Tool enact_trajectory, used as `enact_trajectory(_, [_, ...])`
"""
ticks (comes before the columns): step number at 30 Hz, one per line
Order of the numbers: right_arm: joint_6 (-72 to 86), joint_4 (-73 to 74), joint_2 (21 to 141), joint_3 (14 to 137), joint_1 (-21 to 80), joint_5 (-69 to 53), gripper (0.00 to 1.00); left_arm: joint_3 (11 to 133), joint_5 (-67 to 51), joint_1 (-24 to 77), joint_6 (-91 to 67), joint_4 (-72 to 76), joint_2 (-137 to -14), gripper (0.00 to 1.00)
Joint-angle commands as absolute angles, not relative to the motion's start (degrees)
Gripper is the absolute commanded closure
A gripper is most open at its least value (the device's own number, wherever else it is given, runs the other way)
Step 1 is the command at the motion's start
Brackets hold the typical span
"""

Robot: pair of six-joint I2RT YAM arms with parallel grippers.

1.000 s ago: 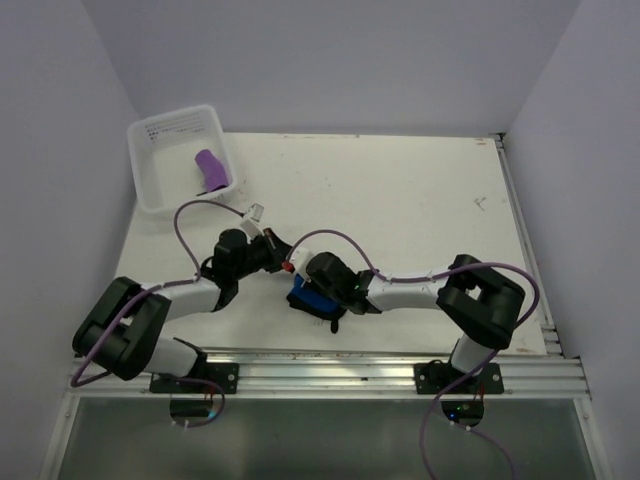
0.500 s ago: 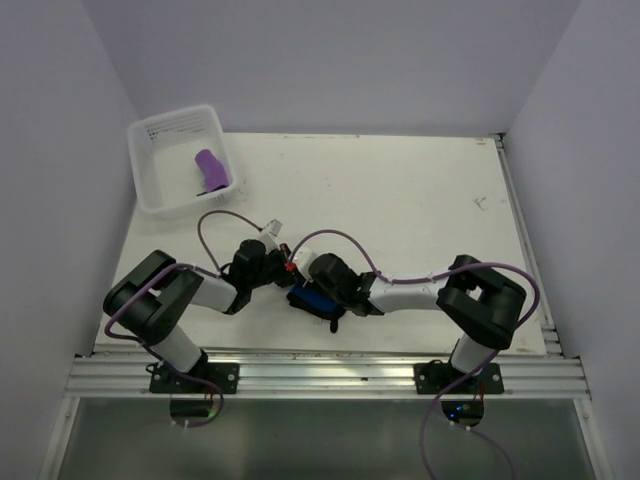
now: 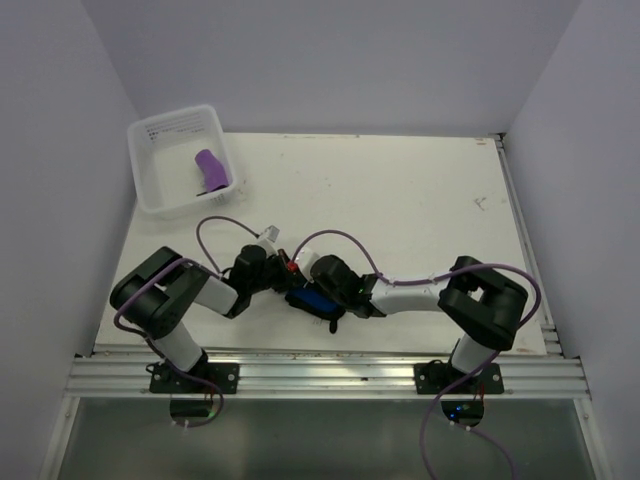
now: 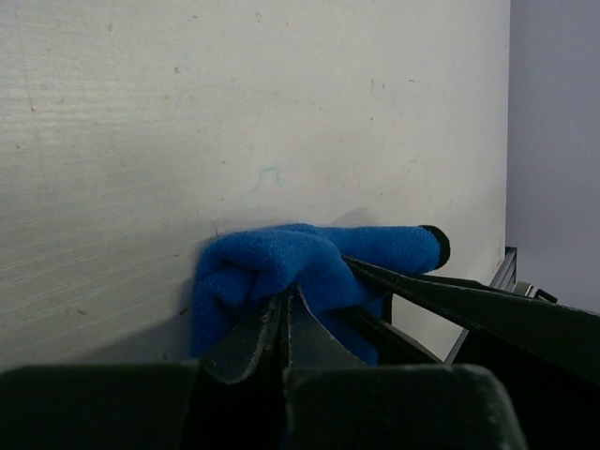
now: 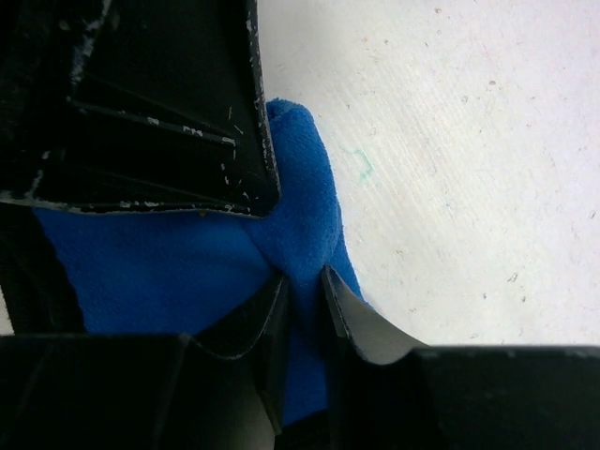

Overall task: Roll the towels
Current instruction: Roll the towel

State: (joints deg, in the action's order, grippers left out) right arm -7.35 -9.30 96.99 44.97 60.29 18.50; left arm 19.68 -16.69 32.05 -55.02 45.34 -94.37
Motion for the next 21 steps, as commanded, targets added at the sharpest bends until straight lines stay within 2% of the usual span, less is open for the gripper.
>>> enact_trajectory(1, [-5.71,-7.21,95.36,44.21,60.47,18.54,0.74,18.19,-13.97,31.64,-54.14,44.91,-98.61,1.00])
enact_trajectory(7, [-3.17,-3.70,91.34,44.47,60.29,19.42,0.57,18.28,-14.15,31.55,-54.58,46.58,-100.20,1.00])
enact_trajectory(8, [-2.12,-3.08,90.54,44.39,60.29,18.73,0.51,18.11,-13.89,31.55,-54.58,46.41,-99.93,1.00])
enact_trajectory(12, [2.71,-1.85,85.18,42.54,58.02,13.90,0.42,17.93,-13.10,31.55,-53.97,44.39,-97.65,1.00])
enact_trajectory(17, [12.54,-4.91,77.63,37.72,50.12,0.55,0.40,17.84,-13.01,31.55,-53.53,43.51,-97.29,1.00])
enact_trajectory(21, [18.71,-6.85,77.69,37.18,40.53,-7.54,0.40,17.40,-13.18,31.55,-53.53,43.86,-97.38,1.00])
